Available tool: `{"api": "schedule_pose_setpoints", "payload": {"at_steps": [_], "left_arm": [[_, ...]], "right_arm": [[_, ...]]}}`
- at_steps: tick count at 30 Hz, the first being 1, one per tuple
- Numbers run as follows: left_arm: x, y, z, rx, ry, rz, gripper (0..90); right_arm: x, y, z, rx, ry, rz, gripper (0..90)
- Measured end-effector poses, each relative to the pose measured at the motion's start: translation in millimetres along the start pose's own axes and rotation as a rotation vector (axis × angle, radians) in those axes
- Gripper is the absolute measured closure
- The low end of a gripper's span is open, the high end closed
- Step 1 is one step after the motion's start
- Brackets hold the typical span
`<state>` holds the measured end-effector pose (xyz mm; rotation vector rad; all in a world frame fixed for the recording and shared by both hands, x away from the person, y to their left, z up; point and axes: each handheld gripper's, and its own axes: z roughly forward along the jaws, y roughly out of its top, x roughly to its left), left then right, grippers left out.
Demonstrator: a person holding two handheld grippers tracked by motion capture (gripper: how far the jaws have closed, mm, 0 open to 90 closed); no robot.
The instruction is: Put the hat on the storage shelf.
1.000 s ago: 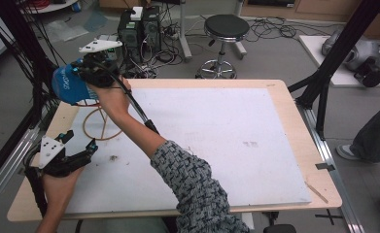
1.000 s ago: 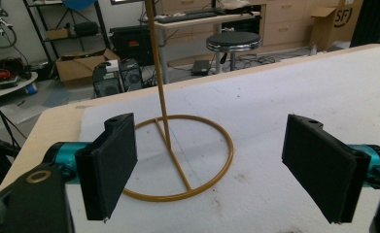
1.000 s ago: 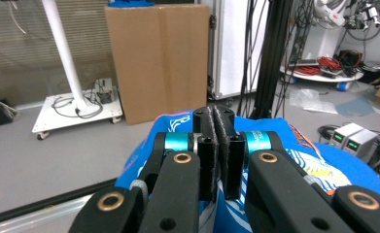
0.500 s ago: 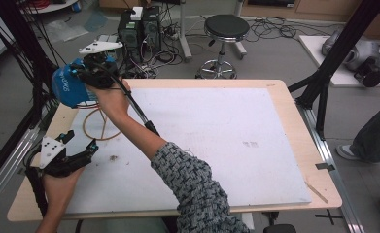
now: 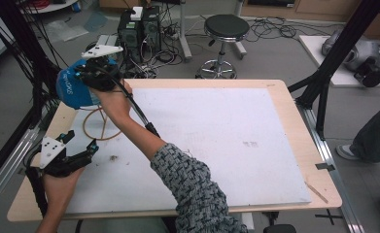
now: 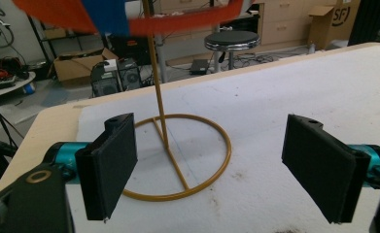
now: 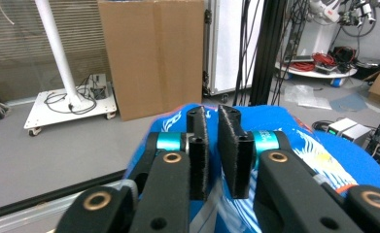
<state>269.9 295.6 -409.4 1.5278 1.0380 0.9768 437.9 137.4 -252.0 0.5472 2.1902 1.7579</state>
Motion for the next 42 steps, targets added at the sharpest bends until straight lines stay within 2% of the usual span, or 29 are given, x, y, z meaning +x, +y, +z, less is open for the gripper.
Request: {"api": "schedule_pose_setpoints", "payload": {"at_steps": [3,13,17,20,29,31,34,36,38,42], "left_arm": [[-0.1,-0.3,0.1,0.001,0.000,-0.002,20.6],[-0.2,-0.8,0.5,0.002,-0.002,0.002,20.6],[0.5,-1.0,0.1,0.003,0.000,-0.003,20.6],[1.0,-1.2,0.2,-0.004,0.003,-0.005,20.6],[-0.6,-1.5,1.0,0.004,0.004,0.000,20.6],[-0.6,-1.3,1.1,0.004,0.006,0.002,20.6],[-1.3,-1.2,2.6,0.005,0.004,0.001,20.6],[-2.3,-1.1,4.0,0.005,0.003,0.000,20.6],[-3.3,-1.0,5.2,0.007,-0.001,0.004,20.6],[-4.7,-1.9,6.5,0.013,-0.004,0.009,20.6]], "right_arm": [[-0.6,-1.2,-0.3,-0.002,-0.005,0.000,78.9],[-10.5,1.8,-13.8,-0.031,-0.058,-0.004,63.4],[-20.1,2.6,-26.5,-0.039,-0.101,0.003,53.0],[-29.5,2.5,-41.3,-0.055,-0.151,0.003,44.8],[-72.1,-12.2,-115.7,-0.096,-0.300,0.036,35.7],[-82.2,-16.7,-134.2,-0.085,-0.336,0.047,32.5],[-95.5,-25.8,-165.0,-0.096,-0.400,0.050,29.2],[-105.2,-30.1,-185.6,-0.083,-0.429,0.076,27.0],[-111.2,-36.2,-209.0,-0.110,-0.469,0.086,25.2],[-119.6,-46.9,-253.7,-0.125,-0.541,0.078,22.1]]}}
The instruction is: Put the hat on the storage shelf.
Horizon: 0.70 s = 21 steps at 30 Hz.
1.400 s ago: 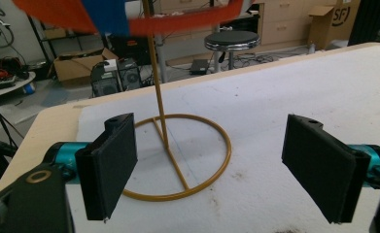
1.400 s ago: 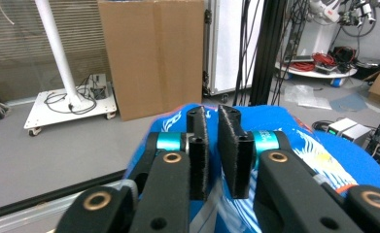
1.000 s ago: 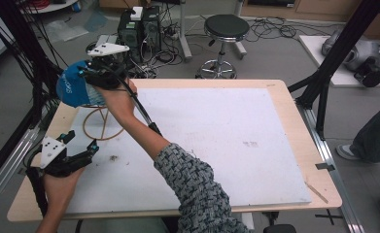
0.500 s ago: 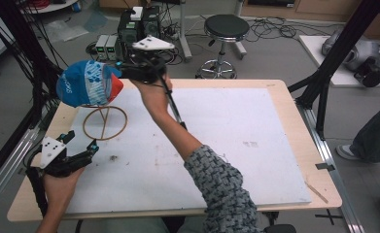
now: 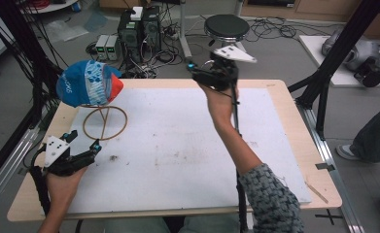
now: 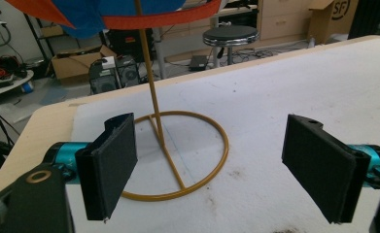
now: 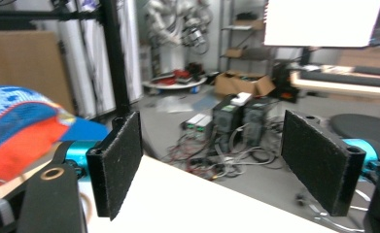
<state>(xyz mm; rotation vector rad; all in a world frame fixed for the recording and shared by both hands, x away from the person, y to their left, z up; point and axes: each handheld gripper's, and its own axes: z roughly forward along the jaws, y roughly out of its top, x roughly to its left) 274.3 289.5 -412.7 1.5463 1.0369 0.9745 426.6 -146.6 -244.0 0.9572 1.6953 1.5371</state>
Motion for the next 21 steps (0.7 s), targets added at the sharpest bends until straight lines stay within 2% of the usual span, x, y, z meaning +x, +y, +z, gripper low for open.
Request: {"api": "schedule_pose_setpoints", "payload": {"at_steps": [6,10,17,21], "left_arm": [[0.9,0.1,-0.8,0.004,0.009,-0.004,20.6],[1.8,0.1,-1.7,0.003,0.016,-0.006,20.6],[1.9,-1.1,-3.2,0.010,0.023,-0.003,20.6],[2.6,-1.6,-4.6,0.011,0.029,-0.002,20.6]], "right_arm": [[-36.6,-10.3,-50.2,-0.013,-0.090,-0.006,19.4],[-55.3,-24.3,-80.1,-0.015,-0.152,0.000,12.9],[-85.0,-63.8,-131.8,-0.001,-0.237,0.014,12.5],[-95.3,-92.3,-158.5,0.002,-0.279,0.037,12.2]]}}
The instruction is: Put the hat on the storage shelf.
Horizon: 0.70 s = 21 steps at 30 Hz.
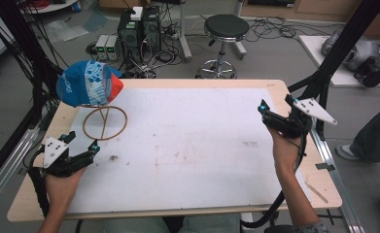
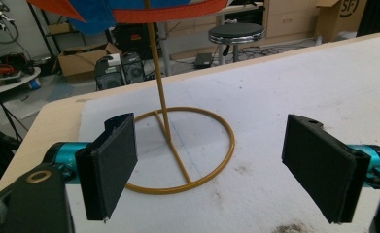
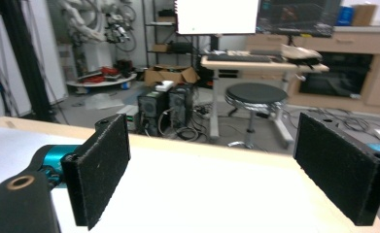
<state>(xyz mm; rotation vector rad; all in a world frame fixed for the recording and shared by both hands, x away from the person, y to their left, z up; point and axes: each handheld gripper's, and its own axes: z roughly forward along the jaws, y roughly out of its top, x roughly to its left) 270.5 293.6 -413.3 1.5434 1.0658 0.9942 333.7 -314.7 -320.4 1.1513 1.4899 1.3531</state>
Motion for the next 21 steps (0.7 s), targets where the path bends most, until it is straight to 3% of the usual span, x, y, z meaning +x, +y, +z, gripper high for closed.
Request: {"api": "schedule_pose_setpoints", "payload": {"at_steps": [5,9,10,13,21], "left_arm": [[3.0,1.2,-1.8,-0.009,0.016,-0.008,20.6],[2.3,0.6,0.5,-0.005,0.012,-0.004,20.6],[2.0,-0.1,0.8,-0.003,0.008,-0.001,20.6],[2.6,-1.3,0.7,-0.001,0.008,-0.002,20.6],[3.6,-1.2,6.8,0.003,0.010,-0.009,20.5]], "right_arm": [[-9.9,-33.7,-19.0,0.028,-0.010,0.029,12.1],[-12.8,-53.7,-22.8,0.078,-0.014,0.041,12.0],[-13.6,-57.4,-23.5,0.069,-0.020,0.042,12.0],[-13.9,-67.2,-23.4,0.076,-0.033,-0.001,12.0],[-9.5,-85.6,-19.8,0.129,-0.008,-0.019,12.0]]}}
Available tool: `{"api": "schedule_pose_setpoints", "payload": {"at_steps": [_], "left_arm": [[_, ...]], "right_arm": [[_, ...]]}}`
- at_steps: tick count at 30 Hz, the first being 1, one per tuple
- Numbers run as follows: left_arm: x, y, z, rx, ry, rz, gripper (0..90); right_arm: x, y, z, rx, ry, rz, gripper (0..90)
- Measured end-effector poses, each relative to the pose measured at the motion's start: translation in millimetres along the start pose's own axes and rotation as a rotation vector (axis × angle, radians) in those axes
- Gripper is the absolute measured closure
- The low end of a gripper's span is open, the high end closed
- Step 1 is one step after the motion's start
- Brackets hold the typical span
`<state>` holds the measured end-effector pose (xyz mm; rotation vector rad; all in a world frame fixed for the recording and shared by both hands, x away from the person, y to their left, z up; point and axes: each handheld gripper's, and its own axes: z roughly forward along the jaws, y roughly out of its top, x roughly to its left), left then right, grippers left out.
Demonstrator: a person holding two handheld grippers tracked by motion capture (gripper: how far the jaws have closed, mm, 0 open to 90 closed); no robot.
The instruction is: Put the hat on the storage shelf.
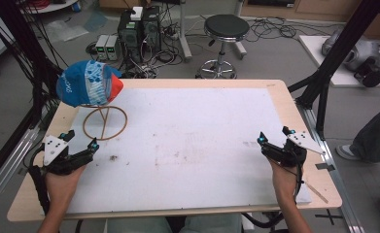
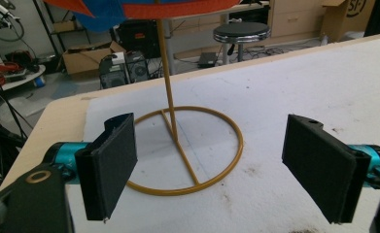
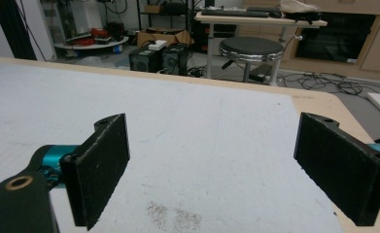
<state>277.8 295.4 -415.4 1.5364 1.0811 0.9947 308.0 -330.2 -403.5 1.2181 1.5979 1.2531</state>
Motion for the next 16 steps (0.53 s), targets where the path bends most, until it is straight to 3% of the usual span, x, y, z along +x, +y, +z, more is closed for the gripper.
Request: {"api": "schedule_pose_setpoints", "payload": {"at_steps": [11,16], "left_arm": [[1.4,-0.4,3.0,0.004,-0.003,0.001,20.4],[4.0,-4.4,6.3,0.069,0.005,-0.022,20.3]], "right_arm": [[-4.5,-0.4,-2.1,-0.012,-0.010,0.017,12.0],[-6.3,-5.1,3.6,0.018,-0.006,0.011,12.0]]}}
